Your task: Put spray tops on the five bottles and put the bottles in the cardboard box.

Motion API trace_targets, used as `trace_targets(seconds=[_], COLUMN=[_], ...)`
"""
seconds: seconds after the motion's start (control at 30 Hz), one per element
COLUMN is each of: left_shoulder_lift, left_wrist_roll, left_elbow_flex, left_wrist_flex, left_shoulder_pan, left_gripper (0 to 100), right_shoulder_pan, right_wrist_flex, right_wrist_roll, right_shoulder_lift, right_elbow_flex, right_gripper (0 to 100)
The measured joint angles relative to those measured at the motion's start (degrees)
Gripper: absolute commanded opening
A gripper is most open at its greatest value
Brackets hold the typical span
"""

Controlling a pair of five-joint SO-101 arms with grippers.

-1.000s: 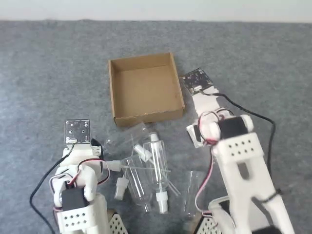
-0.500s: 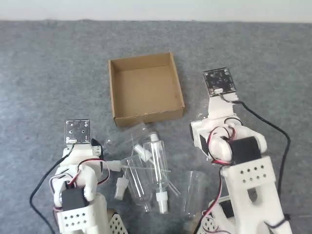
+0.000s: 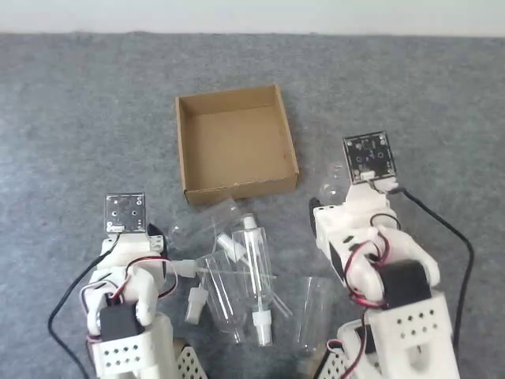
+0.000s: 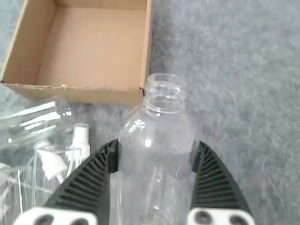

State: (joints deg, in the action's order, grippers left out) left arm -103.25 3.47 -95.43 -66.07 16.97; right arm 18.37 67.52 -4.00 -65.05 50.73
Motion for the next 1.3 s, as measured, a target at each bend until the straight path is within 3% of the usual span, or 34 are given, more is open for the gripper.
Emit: trace_targets(seconds=[0.5, 0.77, 1.0, 1.3], left_shoulder_lift=[0.0, 0.0, 0.0, 0.0], left_wrist_roll=[0.0, 0.44, 9.05, 16.7], left_elbow_flex=[0.0, 8.7, 17.32, 17.67], left_wrist_flex=[0.0, -1.58, -7.56, -9.32], left_shoulder_pan=[0.26, 2.46, 2.46, 2.46], left_gripper=[8, 8, 8, 8], right_shoulder_pan=[0.0, -0.35, -3.34, -5.54], right_wrist_flex=[-12.84, -14.51, -19.16, -19.6], right_wrist_roll=[-5.19, -5.19, -5.19, -5.19], right_shoulder_lift=[-11.34, -19.69, -23.65, -23.82], right_elbow_flex=[13.89, 19.08, 23.3, 23.3], right_gripper=[8.3, 8.3, 8.3, 8.3])
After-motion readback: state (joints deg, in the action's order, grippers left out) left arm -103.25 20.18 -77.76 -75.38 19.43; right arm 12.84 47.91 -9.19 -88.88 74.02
